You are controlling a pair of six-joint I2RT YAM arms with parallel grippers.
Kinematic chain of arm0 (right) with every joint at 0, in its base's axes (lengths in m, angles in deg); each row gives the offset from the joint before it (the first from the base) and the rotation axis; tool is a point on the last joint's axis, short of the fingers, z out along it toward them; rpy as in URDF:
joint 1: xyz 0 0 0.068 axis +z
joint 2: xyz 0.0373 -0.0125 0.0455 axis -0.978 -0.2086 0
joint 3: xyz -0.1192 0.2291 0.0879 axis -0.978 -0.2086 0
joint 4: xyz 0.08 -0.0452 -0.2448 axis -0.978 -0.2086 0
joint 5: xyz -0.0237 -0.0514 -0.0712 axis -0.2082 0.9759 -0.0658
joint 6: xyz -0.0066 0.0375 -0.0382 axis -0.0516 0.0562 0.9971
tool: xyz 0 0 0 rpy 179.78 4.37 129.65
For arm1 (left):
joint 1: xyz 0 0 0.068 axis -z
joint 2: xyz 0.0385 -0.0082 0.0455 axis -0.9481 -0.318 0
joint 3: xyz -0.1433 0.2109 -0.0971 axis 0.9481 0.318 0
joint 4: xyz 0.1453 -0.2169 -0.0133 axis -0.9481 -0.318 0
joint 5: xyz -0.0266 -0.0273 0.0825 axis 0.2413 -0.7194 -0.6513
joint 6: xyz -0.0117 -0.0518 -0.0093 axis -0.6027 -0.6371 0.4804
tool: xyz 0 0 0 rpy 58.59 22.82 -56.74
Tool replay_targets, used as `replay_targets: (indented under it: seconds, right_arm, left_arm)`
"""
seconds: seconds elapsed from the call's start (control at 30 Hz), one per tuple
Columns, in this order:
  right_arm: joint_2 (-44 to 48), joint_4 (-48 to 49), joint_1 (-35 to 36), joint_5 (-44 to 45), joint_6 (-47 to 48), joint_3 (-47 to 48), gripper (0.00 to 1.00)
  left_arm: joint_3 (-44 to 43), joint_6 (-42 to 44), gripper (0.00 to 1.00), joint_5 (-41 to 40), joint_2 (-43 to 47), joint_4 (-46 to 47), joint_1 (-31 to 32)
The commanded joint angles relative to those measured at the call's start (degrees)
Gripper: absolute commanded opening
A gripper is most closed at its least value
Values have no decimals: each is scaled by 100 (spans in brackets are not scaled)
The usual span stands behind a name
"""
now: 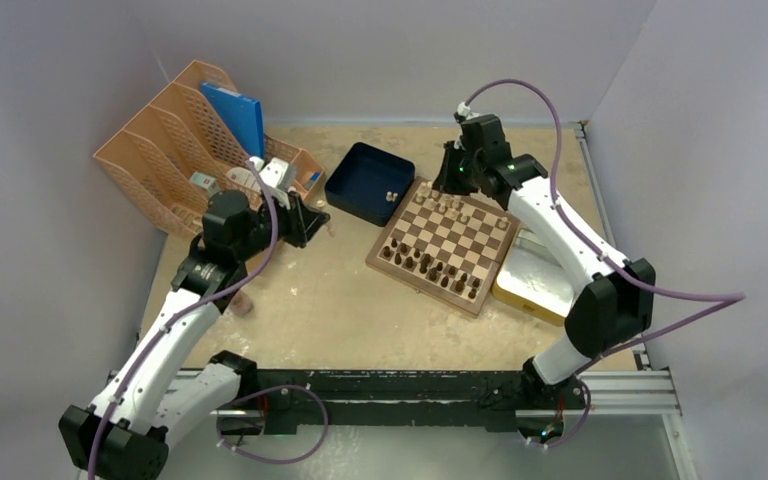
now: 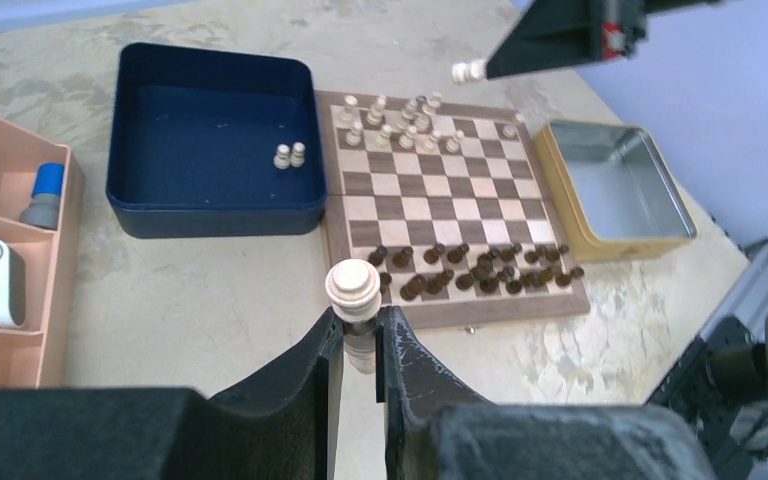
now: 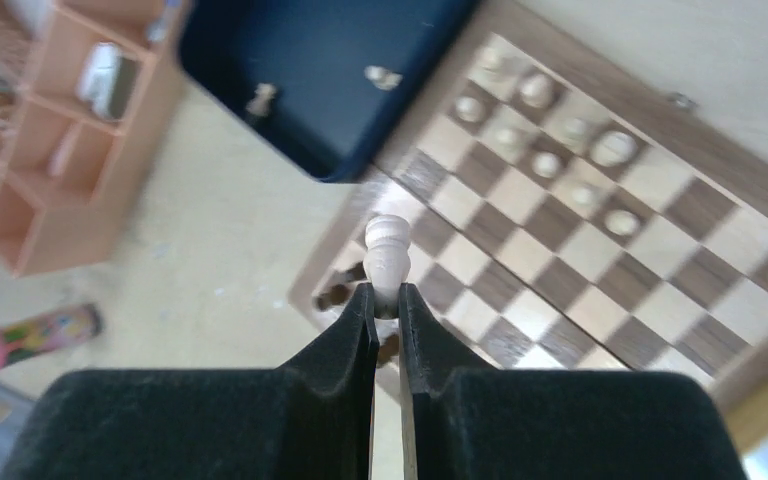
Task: Set up the chess pieces on the board
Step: Place the chess piece on the chessboard.
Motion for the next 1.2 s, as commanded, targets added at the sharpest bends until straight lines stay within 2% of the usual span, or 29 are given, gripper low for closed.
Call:
replay_targets:
  seconds: [0.0, 0.23, 0.5, 0.83, 1.17]
  right_arm:
    - [-369, -1125, -222, 1145, 167, 304, 0]
    - [-1023, -1925, -678, 1922, 70, 763, 0]
    - [-1817, -2226, -1169, 2105, 297, 903, 0]
    - [-2043, -1886, -1668, 1419, 741, 892, 0]
    - [-2068, -1853, -1747, 1004, 809, 903, 0]
  left_arm:
    - [315, 472, 0, 734, 414, 191, 36]
    - [543, 270, 0, 950, 556, 201, 45]
    - [640, 184, 0, 772, 715, 179, 53]
    - [682, 245, 0, 756, 723, 105, 97]
    - [676, 254, 0, 778, 706, 87, 97]
